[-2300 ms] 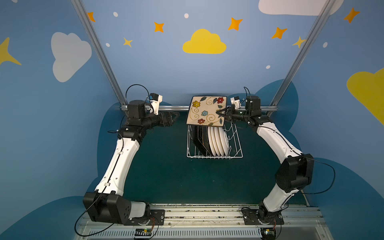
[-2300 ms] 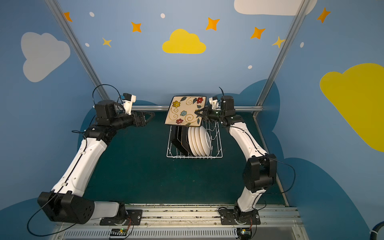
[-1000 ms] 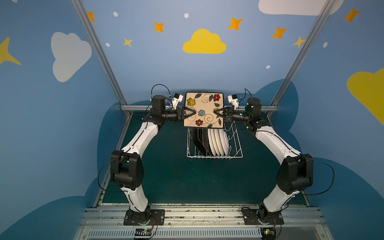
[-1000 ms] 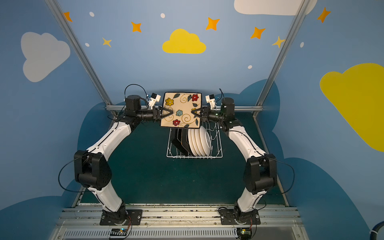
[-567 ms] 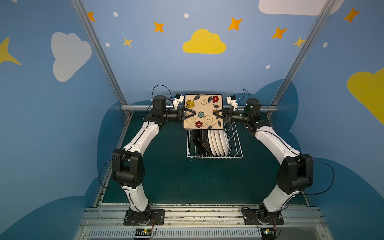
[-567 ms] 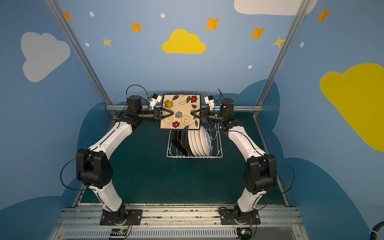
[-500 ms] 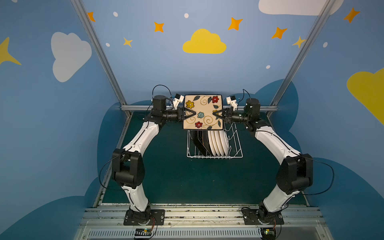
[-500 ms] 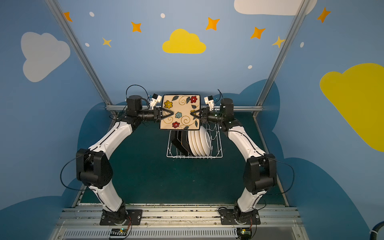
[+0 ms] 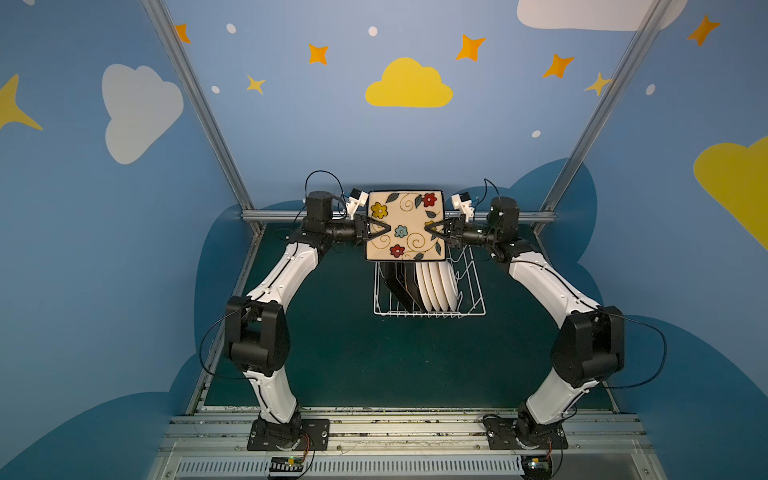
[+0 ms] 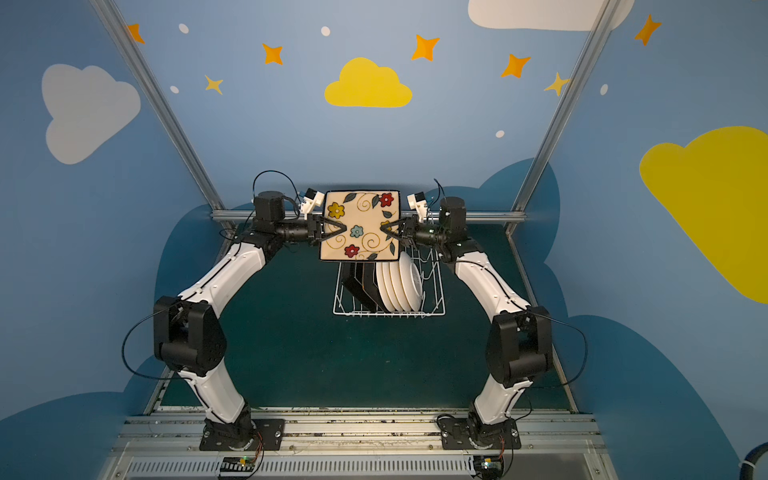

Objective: Unload the plates from the dish rack
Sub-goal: Pick up a plate from the dish rack.

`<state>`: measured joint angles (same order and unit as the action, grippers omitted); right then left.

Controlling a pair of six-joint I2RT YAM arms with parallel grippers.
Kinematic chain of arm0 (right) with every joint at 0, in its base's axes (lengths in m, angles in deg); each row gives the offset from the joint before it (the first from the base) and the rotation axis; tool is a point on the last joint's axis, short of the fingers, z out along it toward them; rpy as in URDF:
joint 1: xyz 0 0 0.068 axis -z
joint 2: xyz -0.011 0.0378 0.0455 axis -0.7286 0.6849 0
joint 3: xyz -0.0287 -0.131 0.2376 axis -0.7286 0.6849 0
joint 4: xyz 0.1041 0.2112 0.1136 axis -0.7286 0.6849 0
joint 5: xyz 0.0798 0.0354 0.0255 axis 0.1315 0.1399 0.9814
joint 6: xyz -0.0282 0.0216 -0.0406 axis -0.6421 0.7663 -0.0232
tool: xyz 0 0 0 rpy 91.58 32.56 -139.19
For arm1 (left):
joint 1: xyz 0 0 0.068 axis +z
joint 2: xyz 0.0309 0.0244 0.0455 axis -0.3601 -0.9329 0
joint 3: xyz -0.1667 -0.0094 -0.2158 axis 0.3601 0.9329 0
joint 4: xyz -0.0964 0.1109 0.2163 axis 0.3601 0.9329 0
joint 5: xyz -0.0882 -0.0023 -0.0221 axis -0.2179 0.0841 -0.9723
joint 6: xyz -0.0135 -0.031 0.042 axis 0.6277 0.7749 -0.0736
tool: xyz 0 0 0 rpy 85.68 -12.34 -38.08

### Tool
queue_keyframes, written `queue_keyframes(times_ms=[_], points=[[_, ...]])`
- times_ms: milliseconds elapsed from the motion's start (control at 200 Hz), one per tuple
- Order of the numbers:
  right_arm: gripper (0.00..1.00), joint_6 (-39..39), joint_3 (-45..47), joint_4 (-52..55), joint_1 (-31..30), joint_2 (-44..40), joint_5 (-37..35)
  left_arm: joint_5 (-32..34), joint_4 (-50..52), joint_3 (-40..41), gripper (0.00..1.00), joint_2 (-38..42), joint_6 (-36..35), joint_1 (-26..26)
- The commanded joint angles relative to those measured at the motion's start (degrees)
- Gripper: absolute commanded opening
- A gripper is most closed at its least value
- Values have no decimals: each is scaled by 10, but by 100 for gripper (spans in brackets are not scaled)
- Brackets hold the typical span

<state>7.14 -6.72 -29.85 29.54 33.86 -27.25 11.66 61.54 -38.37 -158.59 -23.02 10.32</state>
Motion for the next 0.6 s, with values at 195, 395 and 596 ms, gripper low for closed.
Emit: queue_keyframes(times_ms=[195, 395, 596], points=[[3, 6, -33, -68, -3, 0, 38, -1, -3, -13, 3, -5, -1, -1], [23, 4, -33, -56, -2, -3, 34, 10, -11, -13, 3, -4, 18, 3], [47, -33, -41, -3, 2, -19, 6, 17, -19, -10, 3, 16, 33, 18]])
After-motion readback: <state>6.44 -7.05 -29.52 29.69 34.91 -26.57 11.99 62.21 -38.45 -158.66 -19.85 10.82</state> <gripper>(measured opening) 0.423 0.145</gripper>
